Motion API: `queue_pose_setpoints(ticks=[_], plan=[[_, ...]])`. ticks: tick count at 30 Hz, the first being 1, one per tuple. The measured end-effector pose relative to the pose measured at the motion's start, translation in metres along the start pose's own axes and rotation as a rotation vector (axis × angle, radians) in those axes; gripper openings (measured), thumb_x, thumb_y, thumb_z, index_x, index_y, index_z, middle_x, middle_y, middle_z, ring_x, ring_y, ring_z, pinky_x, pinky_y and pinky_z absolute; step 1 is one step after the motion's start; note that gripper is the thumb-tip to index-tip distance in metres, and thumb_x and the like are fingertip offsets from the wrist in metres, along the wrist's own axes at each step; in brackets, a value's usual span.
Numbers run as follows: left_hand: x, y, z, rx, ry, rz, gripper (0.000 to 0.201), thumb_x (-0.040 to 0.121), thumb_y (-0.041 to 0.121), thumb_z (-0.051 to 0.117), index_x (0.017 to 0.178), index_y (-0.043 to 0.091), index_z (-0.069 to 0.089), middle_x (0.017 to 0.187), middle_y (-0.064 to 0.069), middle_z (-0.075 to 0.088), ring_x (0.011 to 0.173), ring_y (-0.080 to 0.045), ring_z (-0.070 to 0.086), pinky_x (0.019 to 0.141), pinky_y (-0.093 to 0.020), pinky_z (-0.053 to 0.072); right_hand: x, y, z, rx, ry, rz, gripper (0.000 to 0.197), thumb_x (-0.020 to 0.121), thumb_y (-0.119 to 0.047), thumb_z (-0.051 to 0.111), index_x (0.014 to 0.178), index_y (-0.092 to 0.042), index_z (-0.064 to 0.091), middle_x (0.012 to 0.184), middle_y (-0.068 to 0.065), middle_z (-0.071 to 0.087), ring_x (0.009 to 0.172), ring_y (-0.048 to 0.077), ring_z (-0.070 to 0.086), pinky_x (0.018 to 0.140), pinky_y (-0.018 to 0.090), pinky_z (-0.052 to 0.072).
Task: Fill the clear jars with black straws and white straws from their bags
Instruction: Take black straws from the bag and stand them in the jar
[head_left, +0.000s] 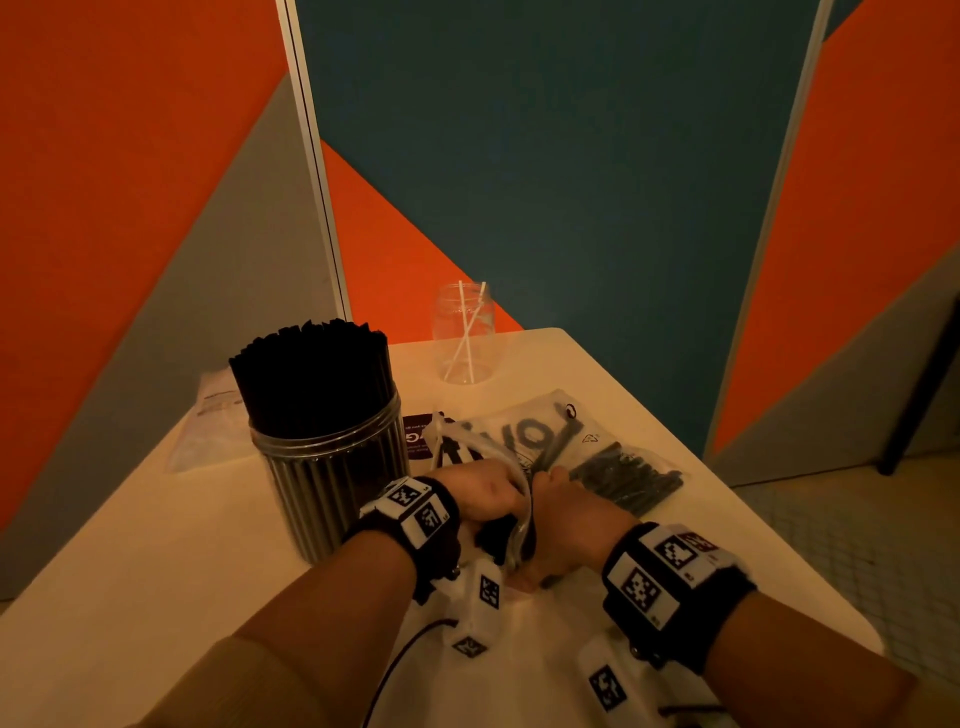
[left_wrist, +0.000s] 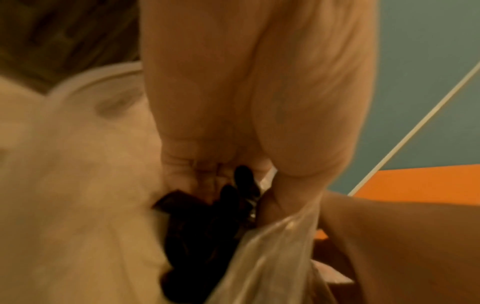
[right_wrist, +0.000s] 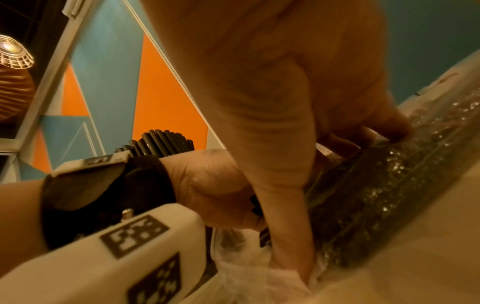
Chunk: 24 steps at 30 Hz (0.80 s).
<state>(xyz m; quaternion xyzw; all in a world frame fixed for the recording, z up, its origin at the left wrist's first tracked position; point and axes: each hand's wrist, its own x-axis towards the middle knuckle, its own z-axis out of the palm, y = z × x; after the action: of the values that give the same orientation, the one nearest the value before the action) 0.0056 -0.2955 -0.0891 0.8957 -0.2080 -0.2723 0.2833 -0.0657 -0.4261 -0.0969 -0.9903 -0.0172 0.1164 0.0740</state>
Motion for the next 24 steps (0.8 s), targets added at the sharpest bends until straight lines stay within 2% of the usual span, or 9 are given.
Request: queue_pose_setpoints(ticks=[3, 5, 7, 9, 12, 14, 19, 21, 24], plan=[[-0.002, -0.001, -0.002, -0.040, -0.017, -0.035, 0.022, 0.086, 0.024, 0.061, 0.101, 0.013, 0.073, 0.106, -0.010, 0.071, 0.100, -0.028, 0.067, 0.091, -0.046, 0.056, -0.003, 0.000, -0.001, 0.002, 0.006, -0.001, 0.099, 0.061, -0.056, 0.090, 0.133, -0.011, 0.039, 0.131, 0.012, 0.039, 0.119, 0.030, 0.046, 0.099, 0.044, 0.048], [-0.004, 0.000, -0.004, 0.011, -0.028, -0.071, 0.018, 0.088, 0.026, 0.059, 0.093, 0.015, 0.072, 0.103, -0.012, 0.070, 0.090, -0.024, 0.064, 0.083, -0.041, 0.056, -0.003, 0.001, -0.001, 0.006, 0.013, -0.011, 0.098, 0.062, -0.057, 0.089, 0.133, -0.011, 0.040, 0.131, 0.012, 0.041, 0.118, 0.029, 0.047, 0.100, 0.044, 0.048], [-0.004, 0.002, -0.002, -0.005, -0.027, -0.094, 0.022, 0.090, 0.023, 0.057, 0.098, 0.008, 0.071, 0.099, -0.020, 0.069, 0.080, -0.027, 0.058, 0.076, -0.044, 0.054, -0.003, 0.002, -0.002, 0.004, 0.013, -0.020, 0.099, 0.062, -0.059, 0.088, 0.135, -0.011, 0.040, 0.131, 0.011, 0.042, 0.118, 0.029, 0.047, 0.100, 0.045, 0.048], [-0.006, 0.006, -0.002, 0.031, -0.018, -0.110, 0.024, 0.093, 0.019, 0.054, 0.104, 0.004, 0.070, 0.087, -0.017, 0.066, 0.073, -0.026, 0.056, 0.066, -0.038, 0.050, -0.001, 0.001, -0.002, -0.008, 0.002, -0.021, 0.101, 0.062, -0.060, 0.088, 0.136, -0.012, 0.040, 0.131, 0.011, 0.042, 0.119, 0.029, 0.047, 0.101, 0.045, 0.048], [-0.012, 0.010, -0.010, 0.216, -0.030, -0.077, 0.028, 0.096, 0.017, 0.046, 0.080, 0.004, 0.066, 0.068, -0.008, 0.062, 0.051, -0.018, 0.051, 0.051, -0.022, 0.044, 0.003, 0.001, -0.001, -0.020, -0.029, -0.020, 0.101, 0.061, -0.062, 0.087, 0.136, -0.013, 0.041, 0.130, 0.011, 0.044, 0.118, 0.030, 0.047, 0.099, 0.044, 0.048], [-0.018, 0.011, -0.013, 0.304, -0.024, -0.051, 0.033, 0.096, 0.015, 0.043, 0.070, 0.008, 0.062, 0.061, -0.006, 0.059, 0.046, -0.016, 0.046, 0.042, -0.017, 0.037, 0.005, 0.002, 0.000, -0.025, -0.036, -0.024, 0.098, 0.061, -0.064, 0.085, 0.133, -0.014, 0.043, 0.127, 0.011, 0.045, 0.115, 0.030, 0.048, 0.095, 0.043, 0.049], [-0.024, 0.000, -0.008, 0.299, -0.015, -0.049, 0.029, 0.095, 0.014, 0.043, 0.085, 0.004, 0.067, 0.075, -0.013, 0.062, 0.056, -0.022, 0.048, 0.051, -0.025, 0.037, 0.006, 0.002, 0.000, -0.042, -0.022, -0.036, 0.096, 0.059, -0.064, 0.086, 0.131, -0.015, 0.046, 0.124, 0.009, 0.052, 0.103, 0.024, 0.052, 0.084, 0.033, 0.047], [-0.029, -0.002, -0.006, 0.332, 0.015, -0.040, 0.033, 0.100, 0.026, 0.045, 0.091, 0.006, 0.069, 0.077, -0.009, 0.061, 0.056, -0.018, 0.047, 0.048, -0.024, 0.035, 0.006, 0.002, -0.002, -0.014, -0.027, -0.036, 0.095, 0.058, -0.059, 0.088, 0.131, -0.015, 0.047, 0.122, 0.007, 0.056, 0.102, 0.022, 0.055, 0.084, 0.031, 0.049], [-0.042, -0.005, -0.005, 0.369, 0.083, -0.038, 0.032, 0.100, 0.042, 0.048, 0.092, 0.015, 0.065, 0.081, -0.001, 0.062, 0.066, -0.014, 0.051, 0.054, -0.027, 0.039, 0.004, -0.002, -0.006, 0.001, -0.042, -0.041, 0.086, 0.060, -0.053, 0.091, 0.126, -0.015, 0.051, 0.118, 0.005, 0.061, 0.101, 0.021, 0.061, 0.089, 0.035, 0.056]])
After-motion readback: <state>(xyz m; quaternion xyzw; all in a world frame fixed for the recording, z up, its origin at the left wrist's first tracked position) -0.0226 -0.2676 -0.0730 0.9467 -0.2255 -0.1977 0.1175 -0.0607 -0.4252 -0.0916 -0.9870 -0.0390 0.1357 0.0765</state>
